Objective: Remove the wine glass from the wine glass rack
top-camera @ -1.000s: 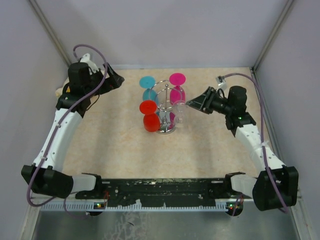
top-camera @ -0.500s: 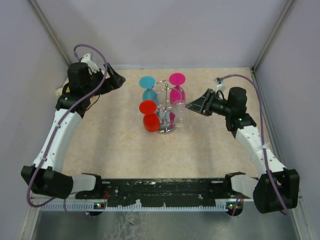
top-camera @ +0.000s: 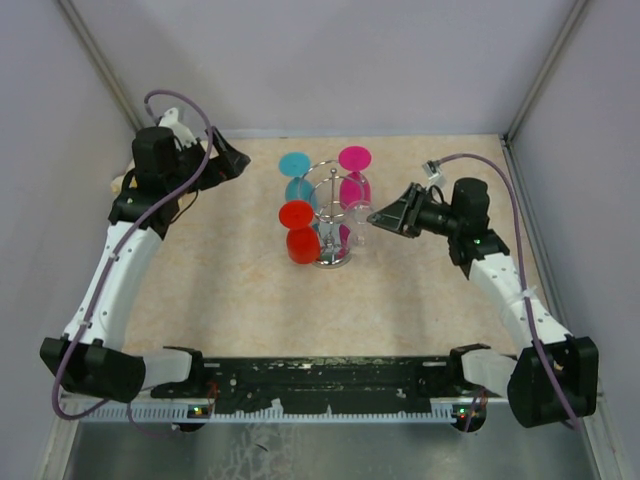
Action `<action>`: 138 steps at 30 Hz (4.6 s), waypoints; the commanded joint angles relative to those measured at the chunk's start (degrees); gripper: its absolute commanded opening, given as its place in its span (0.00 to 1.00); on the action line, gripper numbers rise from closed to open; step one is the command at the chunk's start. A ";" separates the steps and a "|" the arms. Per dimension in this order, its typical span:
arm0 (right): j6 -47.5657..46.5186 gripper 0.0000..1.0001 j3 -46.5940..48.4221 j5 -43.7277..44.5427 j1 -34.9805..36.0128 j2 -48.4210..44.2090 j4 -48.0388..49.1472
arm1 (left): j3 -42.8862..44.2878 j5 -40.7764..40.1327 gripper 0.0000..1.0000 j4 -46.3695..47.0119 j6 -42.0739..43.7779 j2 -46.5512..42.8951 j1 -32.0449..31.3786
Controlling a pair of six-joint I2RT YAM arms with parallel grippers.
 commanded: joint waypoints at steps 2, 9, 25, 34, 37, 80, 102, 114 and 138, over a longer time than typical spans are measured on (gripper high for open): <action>1.69 0.33 -0.64 -1.36 1.19 0.29 3.68 | -0.76 0.30 0.99 1.61 -0.67 -1.34 -0.24; 3.11 0.33 -0.98 -1.10 1.79 1.69 6.67 | -0.95 0.75 0.99 2.02 -0.68 -1.01 -0.31; 4.38 0.02 -2.20 -0.72 1.96 2.20 9.56 | -0.82 0.87 0.98 1.61 -0.74 -1.73 -0.27; 5.05 0.00 -2.30 -1.30 1.91 0.18 8.43 | -0.65 0.69 0.99 1.17 -0.83 -2.73 -0.27; 5.40 0.00 -2.29 -1.65 1.95 -0.38 8.14 | -0.65 0.67 0.98 1.15 -0.83 -2.95 -0.27; 1.70 0.00 -0.55 -6.28 -5.21 -13.60 -8.40 | 0.32 0.17 1.00 -0.77 -0.39 -4.54 -0.27; -33.34 0.00 20.25 40.92 -5.70 -9.70 -42.52 | -0.66 1.63 1.00 -2.19 0.02 -8.06 -0.27; -35.84 0.00 23.13 60.10 -3.27 0.25 -40.21 | -3.11 1.36 1.00 -2.48 -0.12 -11.06 -0.27; -42.29 0.00 28.11 85.87 2.97 16.61 -37.11 | -3.18 4.59 0.98 -3.94 2.17 -12.28 -0.62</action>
